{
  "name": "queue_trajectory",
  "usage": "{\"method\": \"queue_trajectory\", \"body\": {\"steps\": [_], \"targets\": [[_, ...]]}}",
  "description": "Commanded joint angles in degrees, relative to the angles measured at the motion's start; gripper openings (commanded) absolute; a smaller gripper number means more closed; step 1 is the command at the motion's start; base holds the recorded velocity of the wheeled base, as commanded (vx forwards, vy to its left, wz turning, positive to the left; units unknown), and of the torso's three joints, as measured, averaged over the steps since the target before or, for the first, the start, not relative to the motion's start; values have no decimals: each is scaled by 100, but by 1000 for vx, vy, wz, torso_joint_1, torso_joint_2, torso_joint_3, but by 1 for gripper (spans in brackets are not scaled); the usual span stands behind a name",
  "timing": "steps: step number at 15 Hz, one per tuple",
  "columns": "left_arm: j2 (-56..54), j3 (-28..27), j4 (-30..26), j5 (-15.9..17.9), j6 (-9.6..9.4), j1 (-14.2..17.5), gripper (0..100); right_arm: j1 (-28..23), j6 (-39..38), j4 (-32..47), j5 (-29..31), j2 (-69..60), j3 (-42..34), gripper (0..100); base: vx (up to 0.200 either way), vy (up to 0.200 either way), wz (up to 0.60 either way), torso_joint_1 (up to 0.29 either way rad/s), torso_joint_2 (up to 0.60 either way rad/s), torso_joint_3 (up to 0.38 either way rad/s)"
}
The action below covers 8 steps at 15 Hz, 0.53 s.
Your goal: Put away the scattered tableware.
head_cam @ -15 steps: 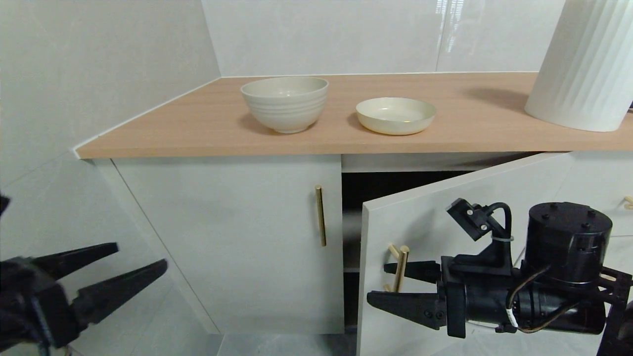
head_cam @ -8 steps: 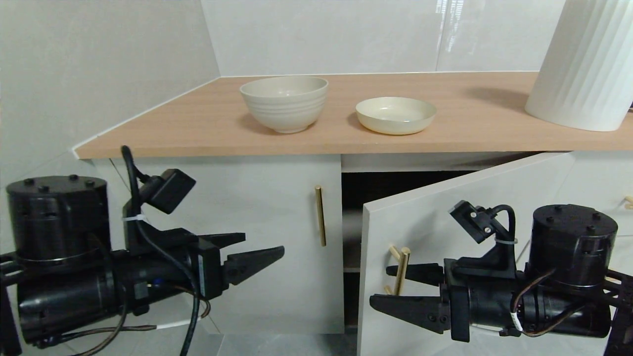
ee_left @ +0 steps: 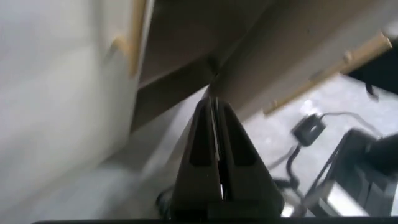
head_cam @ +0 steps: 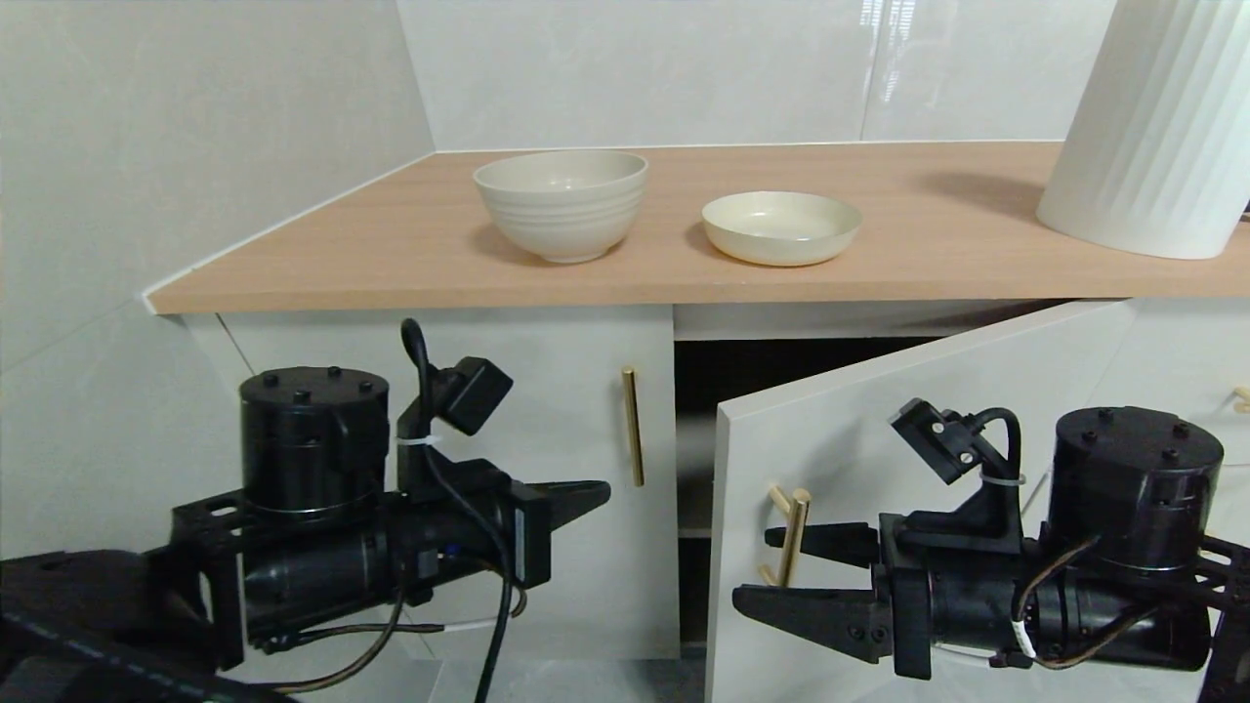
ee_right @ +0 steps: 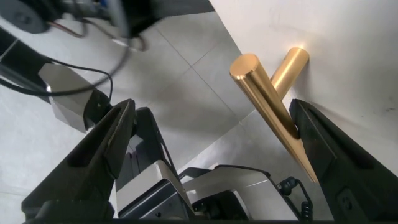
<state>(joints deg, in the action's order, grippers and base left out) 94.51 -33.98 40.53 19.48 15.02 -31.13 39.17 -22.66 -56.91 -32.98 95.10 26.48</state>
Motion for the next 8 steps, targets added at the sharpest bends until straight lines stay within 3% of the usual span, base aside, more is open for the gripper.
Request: {"method": "queue_trajectory", "body": {"steps": [1, 2, 3, 5, 8], "targets": [[1060, -232, 842, 21, 520, -235, 0, -6, -10, 4, -7, 17, -2, 100, 0, 0, 0, 0, 0, 0], [1254, -285, 1132, 56, 739, -323, 0, -6, -10, 4, -7, 17, -2, 100, 0, 0, 0, 0, 0, 0], [1368, -329, 1229, 135, 801, -358, 0, -6, -10, 4, -7, 17, -2, 100, 0, 0, 0, 0, 0, 0], [1596, -610, 1229, 592, 845, -376, 0, -6, -10, 4, -7, 26, 7, 100, 0, 0, 0, 0, 0, 0], [1799, -988, 1229, 697, 845, -437, 0, -14, -10, 4, -7, 26, 7, 100, 0, 0, 0, 0, 0, 0]]}}
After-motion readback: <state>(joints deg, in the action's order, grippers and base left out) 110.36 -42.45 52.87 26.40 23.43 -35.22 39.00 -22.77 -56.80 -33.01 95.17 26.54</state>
